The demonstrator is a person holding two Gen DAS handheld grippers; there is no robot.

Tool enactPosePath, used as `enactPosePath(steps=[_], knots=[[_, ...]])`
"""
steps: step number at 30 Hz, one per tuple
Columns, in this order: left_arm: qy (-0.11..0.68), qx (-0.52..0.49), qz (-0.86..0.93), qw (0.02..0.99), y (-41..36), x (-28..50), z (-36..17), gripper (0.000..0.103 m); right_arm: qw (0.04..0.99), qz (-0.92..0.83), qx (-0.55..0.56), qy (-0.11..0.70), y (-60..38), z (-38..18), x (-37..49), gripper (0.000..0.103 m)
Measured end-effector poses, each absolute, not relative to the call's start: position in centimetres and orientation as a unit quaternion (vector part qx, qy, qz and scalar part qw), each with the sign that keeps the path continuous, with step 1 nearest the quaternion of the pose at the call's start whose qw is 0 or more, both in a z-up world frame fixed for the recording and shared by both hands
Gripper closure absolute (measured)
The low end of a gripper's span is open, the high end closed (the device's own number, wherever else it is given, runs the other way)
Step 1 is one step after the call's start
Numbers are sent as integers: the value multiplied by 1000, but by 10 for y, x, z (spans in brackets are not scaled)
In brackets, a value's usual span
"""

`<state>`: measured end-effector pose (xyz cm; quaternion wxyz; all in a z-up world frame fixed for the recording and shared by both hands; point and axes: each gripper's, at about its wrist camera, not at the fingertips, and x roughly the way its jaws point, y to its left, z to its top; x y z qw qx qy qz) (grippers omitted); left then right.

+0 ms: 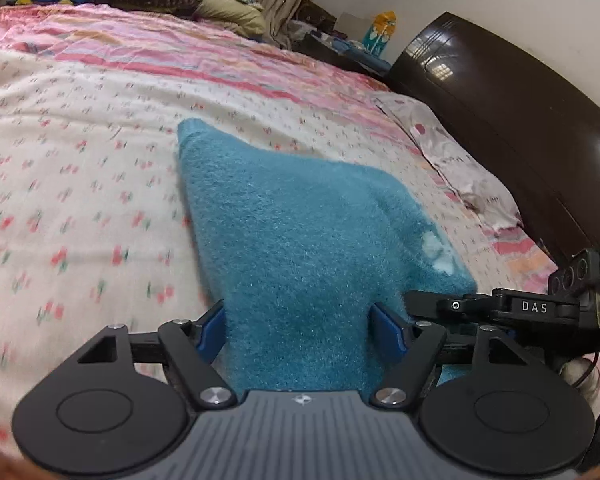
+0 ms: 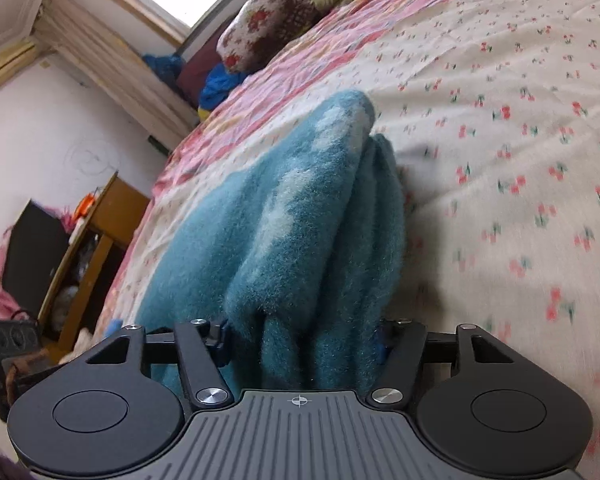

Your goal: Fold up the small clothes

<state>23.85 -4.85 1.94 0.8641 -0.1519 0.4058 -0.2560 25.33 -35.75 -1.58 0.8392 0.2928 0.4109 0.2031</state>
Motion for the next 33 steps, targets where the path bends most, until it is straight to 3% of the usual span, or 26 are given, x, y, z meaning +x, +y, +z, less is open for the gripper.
enactPosePath(steps=[5, 9, 16, 23, 28, 30, 32, 33], knots=[[420, -136, -251, 862, -40, 187, 17, 25, 836, 216, 258, 434, -342, -12, 207, 44], [393, -58, -224, 890, -59, 162, 19, 25, 851, 187, 237, 429, -334, -15, 193, 39], [348, -28, -209, 913, -52, 158, 47, 26, 870, 160, 246, 396, -348, 15, 183, 37], [345, -11, -202, 917, -63, 174, 40, 26, 912, 141, 182, 339, -339, 47, 180, 36], [346, -9, -203, 916, -74, 178, 38, 25, 907, 126, 157, 371, -319, 28, 221, 37], [347, -4, -204, 915, -75, 179, 39, 25, 899, 125, 161, 387, -316, 20, 229, 52], [343, -5, -206, 916, -75, 178, 42, 26, 899, 132, 172, 382, -320, 23, 222, 74], [336, -10, -210, 918, -75, 177, 45, 26, 897, 137, 183, 378, -326, 25, 218, 77]])
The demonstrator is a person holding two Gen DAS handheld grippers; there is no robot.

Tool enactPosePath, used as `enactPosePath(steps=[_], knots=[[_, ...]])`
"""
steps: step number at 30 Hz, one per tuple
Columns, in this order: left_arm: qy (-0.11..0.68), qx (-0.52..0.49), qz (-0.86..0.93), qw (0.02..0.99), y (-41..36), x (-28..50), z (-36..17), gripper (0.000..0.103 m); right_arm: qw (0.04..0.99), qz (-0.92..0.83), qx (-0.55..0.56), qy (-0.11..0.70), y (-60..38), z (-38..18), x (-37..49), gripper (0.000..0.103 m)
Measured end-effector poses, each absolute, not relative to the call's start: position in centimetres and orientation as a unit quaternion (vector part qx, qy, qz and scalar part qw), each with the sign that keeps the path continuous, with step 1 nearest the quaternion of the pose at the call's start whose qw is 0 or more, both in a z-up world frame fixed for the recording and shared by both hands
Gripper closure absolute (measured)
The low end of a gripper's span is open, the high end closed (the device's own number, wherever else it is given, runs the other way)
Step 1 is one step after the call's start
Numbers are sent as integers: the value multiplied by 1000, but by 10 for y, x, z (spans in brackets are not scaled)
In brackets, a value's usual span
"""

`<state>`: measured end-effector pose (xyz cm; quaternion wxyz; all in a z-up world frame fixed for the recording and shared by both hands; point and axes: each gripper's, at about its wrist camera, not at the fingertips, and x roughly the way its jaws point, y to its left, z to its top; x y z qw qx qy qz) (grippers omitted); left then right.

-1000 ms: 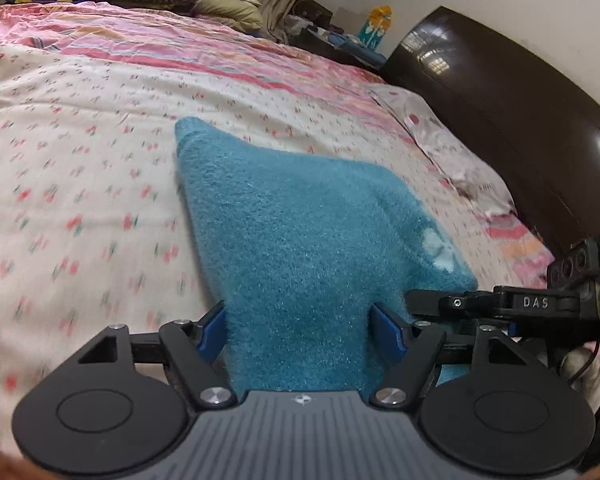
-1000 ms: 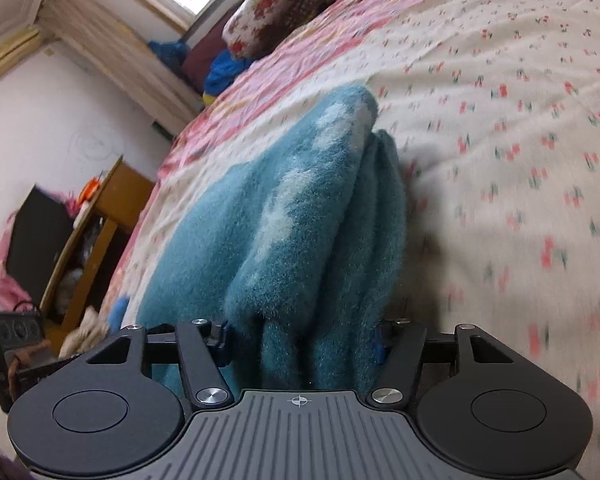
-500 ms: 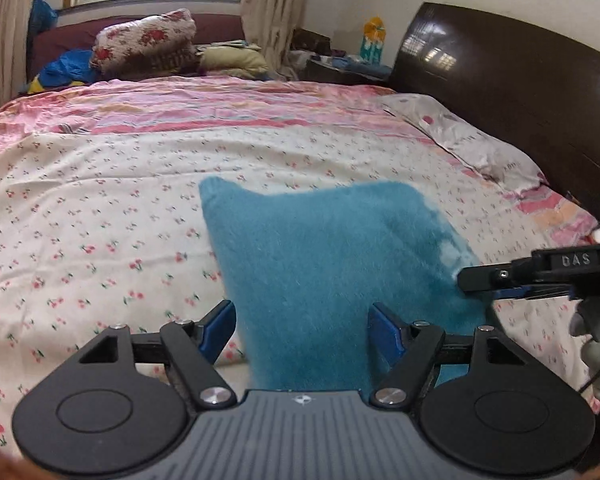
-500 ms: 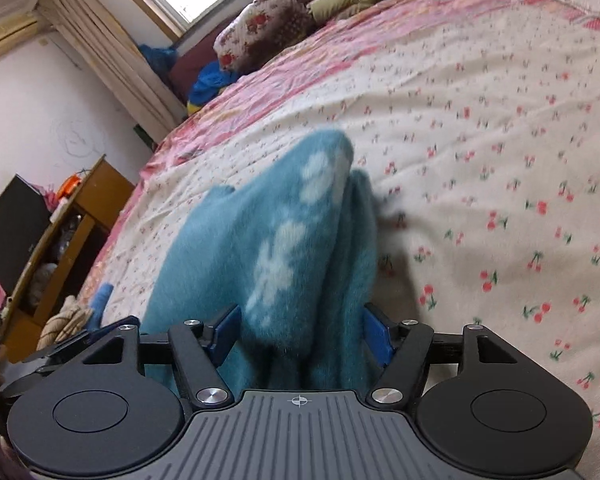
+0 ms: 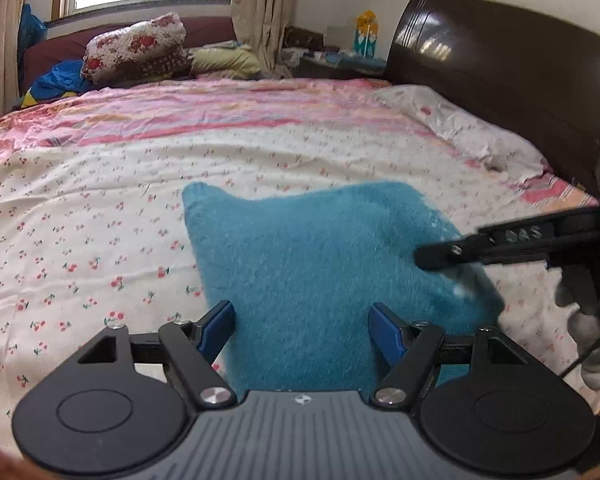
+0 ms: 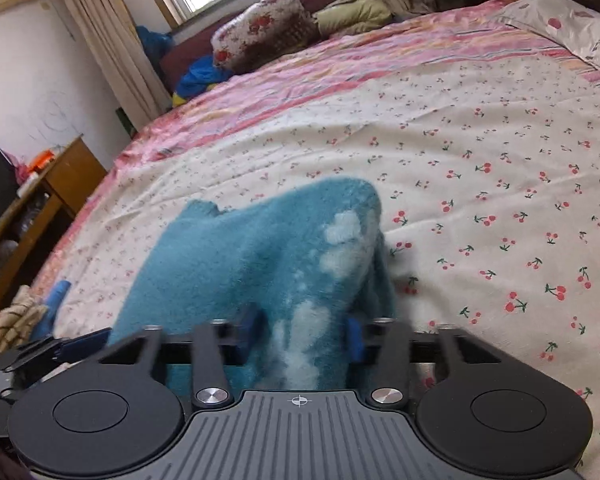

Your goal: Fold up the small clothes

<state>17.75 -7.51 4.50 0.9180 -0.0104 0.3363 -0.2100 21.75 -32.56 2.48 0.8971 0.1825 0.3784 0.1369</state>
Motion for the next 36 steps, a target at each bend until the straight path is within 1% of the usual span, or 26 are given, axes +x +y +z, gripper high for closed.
enactPosePath(steps=[1, 2, 5, 8, 9, 11, 15, 16, 18, 19, 25, 28, 31, 36], knots=[[329, -16, -214, 919, -75, 176, 48, 26, 898, 137, 190, 373, -333, 26, 210, 81], [321, -21, -219, 921, -76, 175, 52, 26, 900, 133, 187, 371, -336, 28, 205, 82], [303, -10, -223, 926, -85, 175, 56, 26, 904, 106, 180, 373, -346, 21, 198, 83], [321, 35, -206, 924, -102, 185, 40, 24, 900, 81, 209, 374, -359, 4, 205, 83], [322, 36, -205, 923, -103, 187, 37, 22, 899, 77, 213, 374, -359, 0, 206, 83], [328, 34, -199, 923, -104, 190, 33, 20, 901, 74, 205, 374, -355, -1, 207, 82], [338, 25, -189, 922, -101, 189, 35, 21, 903, 76, 180, 382, -350, 10, 205, 77], [338, 27, -186, 922, -102, 188, 37, 21, 904, 75, 179, 381, -349, 16, 202, 74], [336, 32, -177, 924, -102, 183, 41, 22, 910, 69, 172, 372, -346, 28, 191, 73], [335, 35, -174, 926, -101, 182, 42, 23, 914, 64, 162, 365, -341, 34, 186, 71], [333, 38, -163, 928, -97, 172, 47, 23, 941, 64, 54, 329, -302, 55, 152, 71], [336, 42, -158, 928, -98, 169, 45, 23, 935, 76, 26, 345, -287, 43, 149, 71], [335, 48, -159, 927, -100, 168, 41, 23, 936, 55, -29, 346, -276, 23, 152, 75], [334, 52, -154, 929, -103, 168, 36, 21, 937, 41, -53, 344, -272, 14, 158, 75]])
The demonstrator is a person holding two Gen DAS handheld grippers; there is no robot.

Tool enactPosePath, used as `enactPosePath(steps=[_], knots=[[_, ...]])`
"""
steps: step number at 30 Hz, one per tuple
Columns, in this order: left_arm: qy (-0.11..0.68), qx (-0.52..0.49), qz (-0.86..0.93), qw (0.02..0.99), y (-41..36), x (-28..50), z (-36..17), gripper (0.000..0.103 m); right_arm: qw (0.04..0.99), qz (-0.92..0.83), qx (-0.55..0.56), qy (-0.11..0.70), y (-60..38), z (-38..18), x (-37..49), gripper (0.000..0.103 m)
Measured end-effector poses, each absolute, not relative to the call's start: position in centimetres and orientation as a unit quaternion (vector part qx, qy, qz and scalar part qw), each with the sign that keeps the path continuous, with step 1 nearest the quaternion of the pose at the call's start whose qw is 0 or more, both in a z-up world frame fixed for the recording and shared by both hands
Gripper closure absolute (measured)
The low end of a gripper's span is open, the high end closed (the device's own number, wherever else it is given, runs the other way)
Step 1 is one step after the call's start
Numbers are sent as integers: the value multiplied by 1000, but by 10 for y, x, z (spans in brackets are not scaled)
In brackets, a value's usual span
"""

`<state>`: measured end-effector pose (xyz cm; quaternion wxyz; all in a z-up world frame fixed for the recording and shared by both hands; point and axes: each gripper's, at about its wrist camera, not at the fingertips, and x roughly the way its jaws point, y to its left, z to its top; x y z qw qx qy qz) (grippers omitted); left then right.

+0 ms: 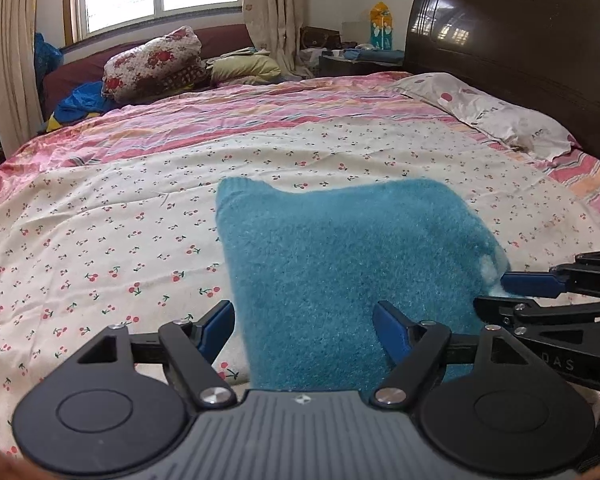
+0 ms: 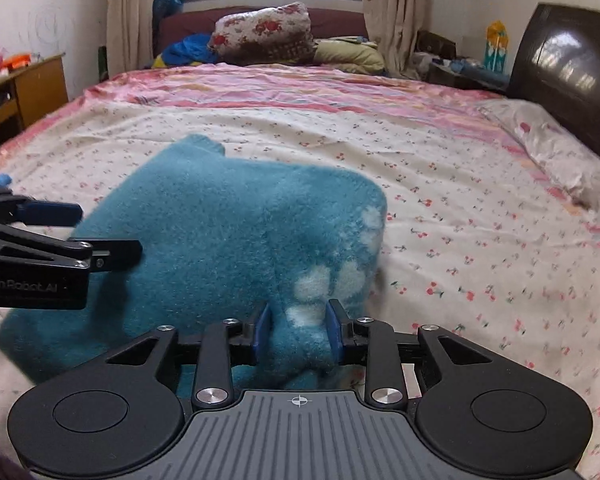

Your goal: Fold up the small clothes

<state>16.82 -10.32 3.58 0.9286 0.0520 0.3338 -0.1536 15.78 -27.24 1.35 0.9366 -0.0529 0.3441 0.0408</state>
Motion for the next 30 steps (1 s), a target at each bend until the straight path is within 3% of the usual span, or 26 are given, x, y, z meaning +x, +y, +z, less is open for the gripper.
enactPosePath(steps=[10, 17, 30], knots=[[328, 63, -145, 931, -96, 135, 44, 24, 946, 34, -28, 321, -268, 37, 118, 74], [346, 67, -144, 925, -95, 120, 28, 23, 937, 20, -63, 343, -257, 8, 114, 74], [278, 40, -130, 951, -83, 73, 53, 24, 969, 8, -30, 245, -245, 40, 61, 73]])
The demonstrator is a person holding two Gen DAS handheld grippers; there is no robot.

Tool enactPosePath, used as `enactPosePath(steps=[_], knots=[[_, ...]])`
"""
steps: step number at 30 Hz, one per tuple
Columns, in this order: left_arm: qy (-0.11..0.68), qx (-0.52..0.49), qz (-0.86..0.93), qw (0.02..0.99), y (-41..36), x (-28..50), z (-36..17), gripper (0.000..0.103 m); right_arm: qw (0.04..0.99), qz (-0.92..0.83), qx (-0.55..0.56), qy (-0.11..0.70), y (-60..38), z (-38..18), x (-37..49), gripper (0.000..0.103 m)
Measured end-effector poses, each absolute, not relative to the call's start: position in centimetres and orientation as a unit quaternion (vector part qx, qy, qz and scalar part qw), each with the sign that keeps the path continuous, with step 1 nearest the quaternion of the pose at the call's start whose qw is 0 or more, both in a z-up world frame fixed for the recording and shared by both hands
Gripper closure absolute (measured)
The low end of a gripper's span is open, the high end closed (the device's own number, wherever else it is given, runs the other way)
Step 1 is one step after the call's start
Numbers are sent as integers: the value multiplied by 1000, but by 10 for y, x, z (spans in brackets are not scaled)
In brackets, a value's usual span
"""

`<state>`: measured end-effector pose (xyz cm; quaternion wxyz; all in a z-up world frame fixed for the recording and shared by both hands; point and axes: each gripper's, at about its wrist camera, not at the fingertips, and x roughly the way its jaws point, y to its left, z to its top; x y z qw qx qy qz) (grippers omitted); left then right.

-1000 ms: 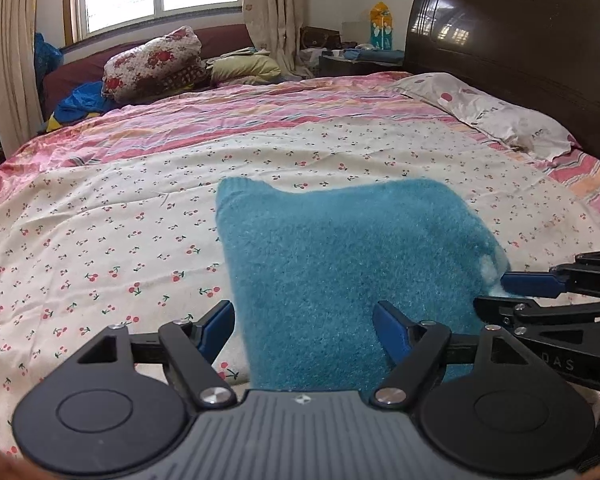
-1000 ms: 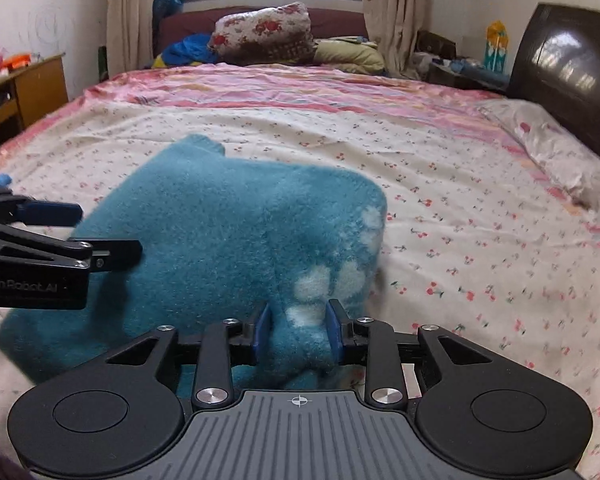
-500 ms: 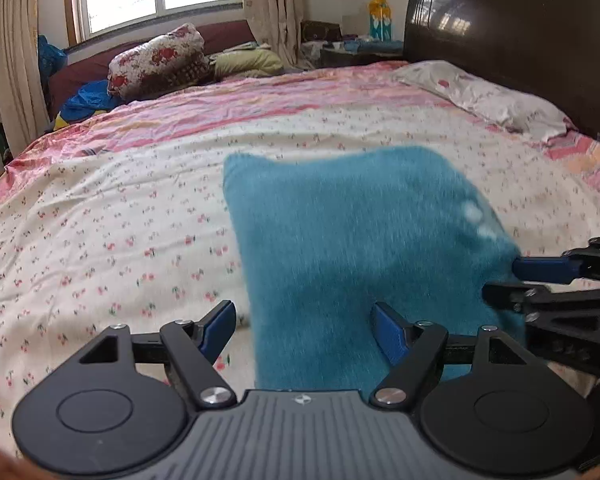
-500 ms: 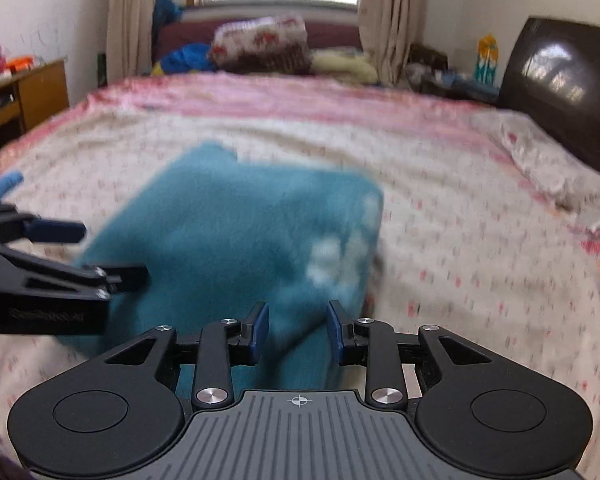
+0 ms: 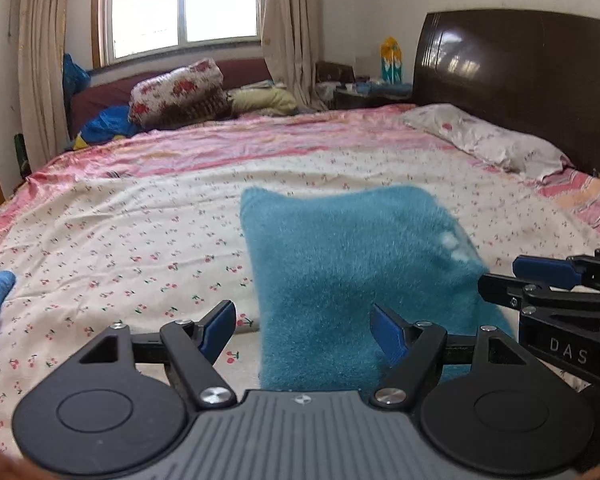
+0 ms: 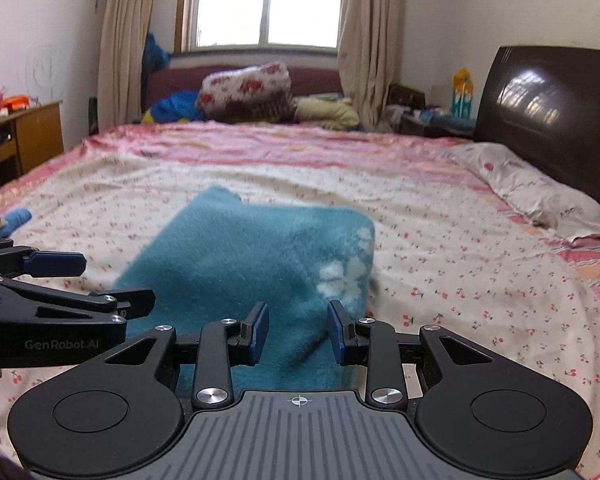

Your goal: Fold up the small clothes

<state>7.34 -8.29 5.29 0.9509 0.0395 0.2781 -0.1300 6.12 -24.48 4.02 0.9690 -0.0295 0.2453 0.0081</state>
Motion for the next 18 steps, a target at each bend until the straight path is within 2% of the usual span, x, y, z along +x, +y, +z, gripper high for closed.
enactPosePath(steps=[8, 18], knots=[[268, 44, -135, 953, -82, 54, 60, 24, 971, 13, -21, 238, -239, 46, 45, 70], [292, 41, -133, 946, -83, 49, 50, 23, 967, 7, -12, 253, -239, 36, 42, 70]])
